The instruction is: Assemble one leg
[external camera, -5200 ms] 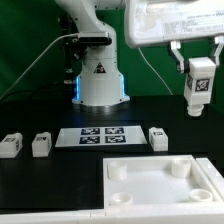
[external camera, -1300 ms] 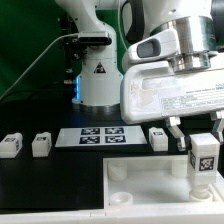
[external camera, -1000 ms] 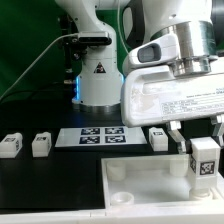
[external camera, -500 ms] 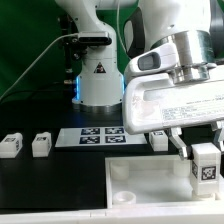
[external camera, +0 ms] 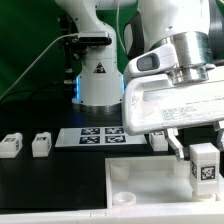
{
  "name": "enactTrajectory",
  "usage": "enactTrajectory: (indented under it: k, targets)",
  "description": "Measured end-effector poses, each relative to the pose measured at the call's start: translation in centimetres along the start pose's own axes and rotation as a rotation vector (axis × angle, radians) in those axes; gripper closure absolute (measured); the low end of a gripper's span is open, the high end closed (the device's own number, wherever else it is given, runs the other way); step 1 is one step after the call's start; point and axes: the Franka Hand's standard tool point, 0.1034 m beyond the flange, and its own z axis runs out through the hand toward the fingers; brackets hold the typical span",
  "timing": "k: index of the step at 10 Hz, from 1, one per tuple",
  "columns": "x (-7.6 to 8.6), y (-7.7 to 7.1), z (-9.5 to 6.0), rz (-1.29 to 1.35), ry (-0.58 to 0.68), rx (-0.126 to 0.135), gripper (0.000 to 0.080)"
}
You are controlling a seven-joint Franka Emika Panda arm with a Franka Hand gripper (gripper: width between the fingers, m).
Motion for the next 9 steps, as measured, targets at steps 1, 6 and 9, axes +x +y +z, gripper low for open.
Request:
enactTrajectory:
  k: [1,6,9]
  targets:
    - [0.0,0.0,0.0,-0.003,0.0,0.0,0.0187]
    - [0.0,0.0,0.0,-0.015,0.0,0.0,0.0153]
    - [0.0,0.0,0.0,-0.023,0.0,0.0,0.015]
